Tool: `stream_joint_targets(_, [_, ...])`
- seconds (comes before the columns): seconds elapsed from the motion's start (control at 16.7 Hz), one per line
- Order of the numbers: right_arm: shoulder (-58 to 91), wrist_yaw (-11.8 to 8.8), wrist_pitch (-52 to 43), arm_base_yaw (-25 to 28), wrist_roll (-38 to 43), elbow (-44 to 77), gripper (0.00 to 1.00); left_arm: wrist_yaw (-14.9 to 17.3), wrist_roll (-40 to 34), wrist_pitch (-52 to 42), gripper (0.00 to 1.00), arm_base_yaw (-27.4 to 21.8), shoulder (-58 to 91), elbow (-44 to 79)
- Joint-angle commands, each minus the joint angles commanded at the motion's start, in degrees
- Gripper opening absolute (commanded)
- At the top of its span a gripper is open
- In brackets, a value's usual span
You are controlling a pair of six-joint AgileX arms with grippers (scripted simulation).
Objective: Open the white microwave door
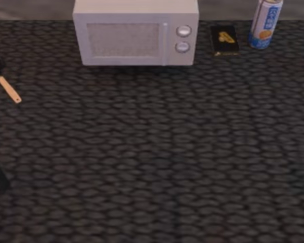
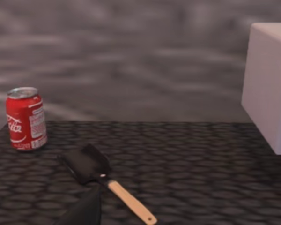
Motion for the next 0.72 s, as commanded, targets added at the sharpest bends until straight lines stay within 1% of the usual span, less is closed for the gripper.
stream_joint_targets(0.18, [0.0, 0.0, 0.0, 0.0, 0.0, 0.0, 1.0, -0.3, -0.1, -0.1, 1.0, -0.3, 0.6, 0.5])
stream_joint_targets(0.3, [0.0, 0.0, 0.0, 0.0, 0.0, 0.0, 1.0, -1.6, -0.7, -0.4, 1.0, -1.9, 3.6, 3.2])
stream_joint_targets(0.48, [0.0, 0.0, 0.0, 0.0, 0.0, 0.0, 1.0, -5.4, -2.6, -1.0, 1.0, -6.2, 12.6, 10.7])
stream_joint_targets(0.72, [0.0, 0.0, 0.0, 0.0, 0.0, 0.0, 1.0, -12.6, -6.7, -1.5, 1.0, -14.3, 32.2, 25.6])
